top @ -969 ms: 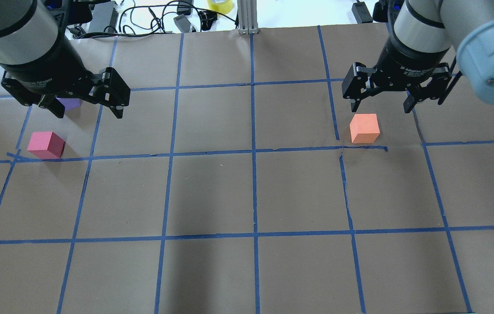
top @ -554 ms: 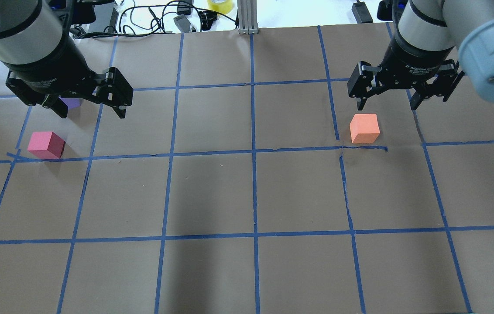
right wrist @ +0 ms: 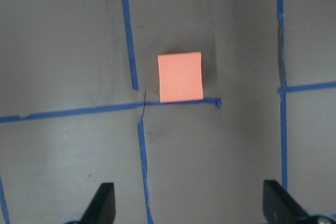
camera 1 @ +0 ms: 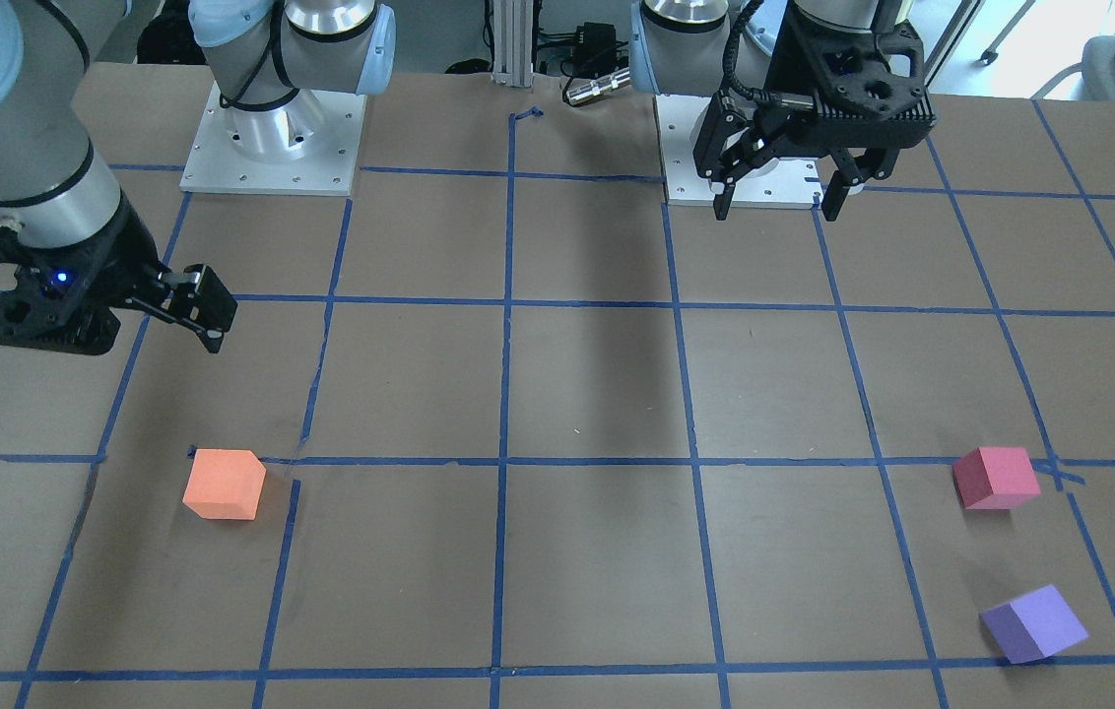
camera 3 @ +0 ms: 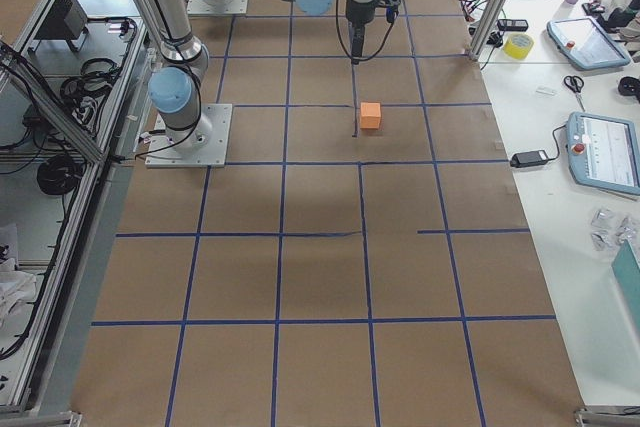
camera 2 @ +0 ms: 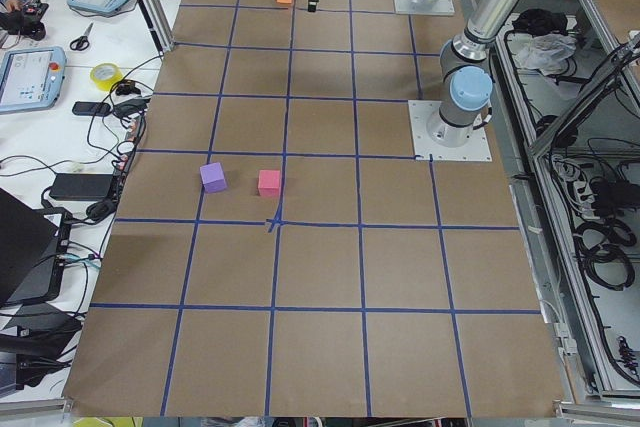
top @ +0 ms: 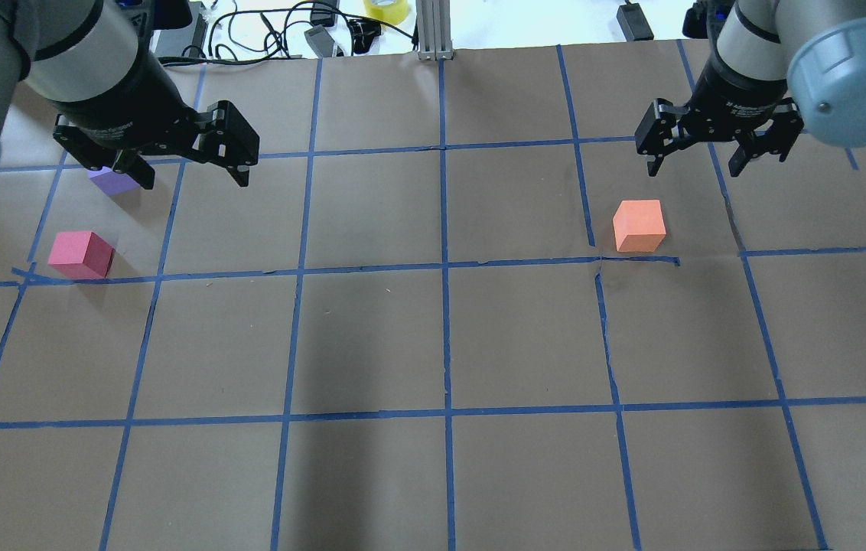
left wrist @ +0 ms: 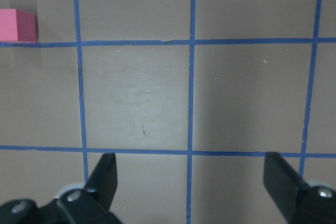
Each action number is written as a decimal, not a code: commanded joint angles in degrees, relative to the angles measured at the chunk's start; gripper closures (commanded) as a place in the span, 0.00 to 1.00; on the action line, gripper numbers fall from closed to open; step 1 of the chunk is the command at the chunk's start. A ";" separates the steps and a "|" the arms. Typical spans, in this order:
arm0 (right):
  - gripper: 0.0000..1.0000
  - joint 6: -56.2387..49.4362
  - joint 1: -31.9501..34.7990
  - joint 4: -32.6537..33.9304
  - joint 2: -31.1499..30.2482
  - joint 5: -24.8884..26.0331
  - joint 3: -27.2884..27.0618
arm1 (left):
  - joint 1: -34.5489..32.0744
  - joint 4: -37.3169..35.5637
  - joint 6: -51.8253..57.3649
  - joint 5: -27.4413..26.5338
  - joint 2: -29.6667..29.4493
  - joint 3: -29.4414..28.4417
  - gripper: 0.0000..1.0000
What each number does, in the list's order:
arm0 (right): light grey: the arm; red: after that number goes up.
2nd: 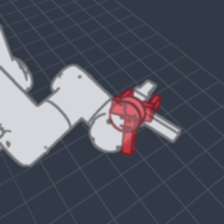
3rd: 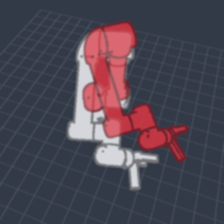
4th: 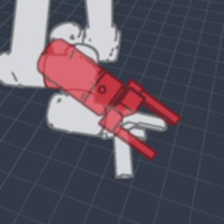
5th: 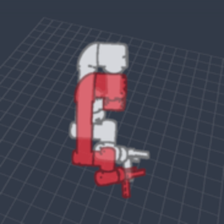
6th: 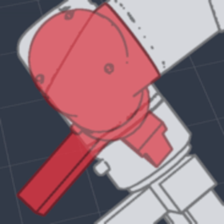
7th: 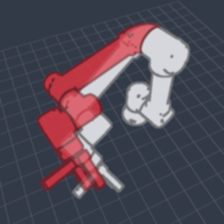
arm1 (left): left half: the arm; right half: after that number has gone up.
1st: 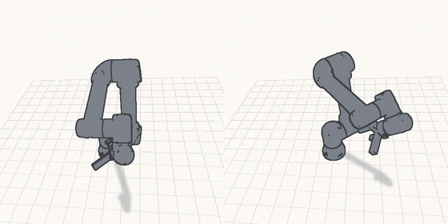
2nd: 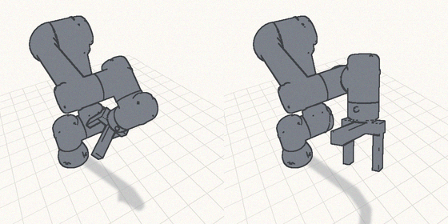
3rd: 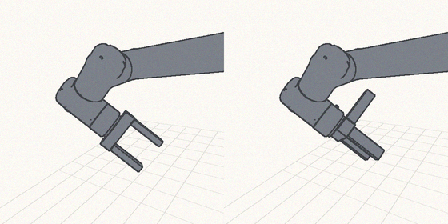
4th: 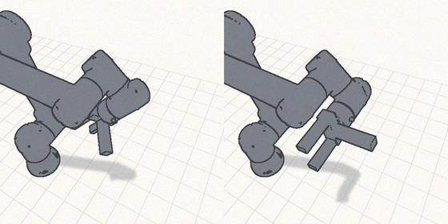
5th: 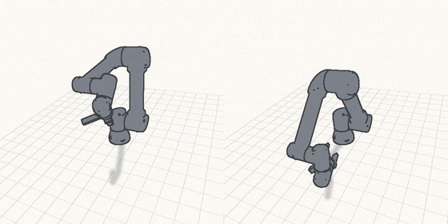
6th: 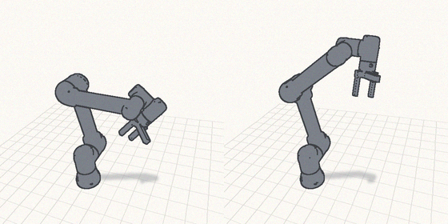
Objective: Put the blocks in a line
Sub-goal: 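Lower the right gripper onto the orange cube and grasp it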
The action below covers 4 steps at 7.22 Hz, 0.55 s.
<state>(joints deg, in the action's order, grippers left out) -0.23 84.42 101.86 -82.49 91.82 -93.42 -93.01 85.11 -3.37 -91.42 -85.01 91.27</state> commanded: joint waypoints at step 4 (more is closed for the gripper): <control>0.00 -0.21 -0.22 13.62 14.36 0.47 -0.09 | 0.11 -2.58 -0.23 1.15 -0.24 0.84 0.00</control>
<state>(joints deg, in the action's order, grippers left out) -0.36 84.20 114.12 -70.44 92.10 -93.45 -92.86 82.33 -3.66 -90.42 -85.10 92.07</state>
